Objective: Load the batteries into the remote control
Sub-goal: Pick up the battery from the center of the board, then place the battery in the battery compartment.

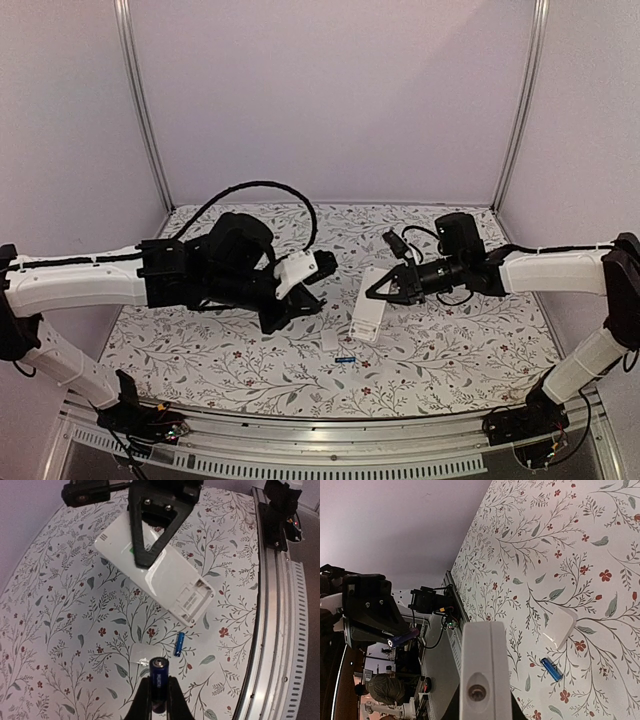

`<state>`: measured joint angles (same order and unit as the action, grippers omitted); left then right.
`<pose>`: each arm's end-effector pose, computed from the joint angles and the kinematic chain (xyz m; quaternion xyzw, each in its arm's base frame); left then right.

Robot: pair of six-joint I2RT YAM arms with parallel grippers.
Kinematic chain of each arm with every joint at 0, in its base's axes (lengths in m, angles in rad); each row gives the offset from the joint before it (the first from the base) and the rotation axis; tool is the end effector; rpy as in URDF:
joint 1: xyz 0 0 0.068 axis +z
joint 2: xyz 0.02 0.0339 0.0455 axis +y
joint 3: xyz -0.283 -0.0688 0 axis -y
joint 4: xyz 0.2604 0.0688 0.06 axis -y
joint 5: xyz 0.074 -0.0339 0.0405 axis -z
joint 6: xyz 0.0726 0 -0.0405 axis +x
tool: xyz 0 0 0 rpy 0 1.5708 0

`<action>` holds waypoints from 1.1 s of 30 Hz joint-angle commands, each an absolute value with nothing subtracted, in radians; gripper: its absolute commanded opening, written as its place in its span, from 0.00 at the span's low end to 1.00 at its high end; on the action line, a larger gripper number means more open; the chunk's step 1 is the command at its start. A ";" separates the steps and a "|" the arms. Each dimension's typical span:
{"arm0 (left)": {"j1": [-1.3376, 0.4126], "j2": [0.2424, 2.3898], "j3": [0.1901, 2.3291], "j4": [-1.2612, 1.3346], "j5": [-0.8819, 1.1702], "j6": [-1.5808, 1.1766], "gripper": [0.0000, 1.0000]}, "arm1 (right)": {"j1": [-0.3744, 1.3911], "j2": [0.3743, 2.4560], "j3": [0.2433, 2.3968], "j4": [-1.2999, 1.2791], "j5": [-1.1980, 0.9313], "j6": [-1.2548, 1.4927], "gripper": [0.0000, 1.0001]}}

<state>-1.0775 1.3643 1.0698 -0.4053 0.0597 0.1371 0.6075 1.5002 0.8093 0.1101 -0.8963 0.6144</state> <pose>0.1575 -0.3021 0.2780 0.5275 0.7370 -0.2152 0.3637 0.2458 0.2399 0.2106 -0.2031 0.7938 0.5579 0.1319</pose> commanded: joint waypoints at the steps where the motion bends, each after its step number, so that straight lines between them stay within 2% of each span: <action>1: -1.119 1.399 1.059 -0.316 0.137 0.251 0.00 | 0.649 1.551 0.876 0.117 -0.913 0.665 0.00; 14: -1.158 1.527 1.149 -0.288 0.199 0.316 0.00 | 0.712 1.648 0.958 0.155 -0.900 0.743 0.00; 33: -1.170 1.627 1.197 -0.357 0.141 0.372 0.04 | 0.716 1.655 0.955 0.205 -0.928 0.782 0.00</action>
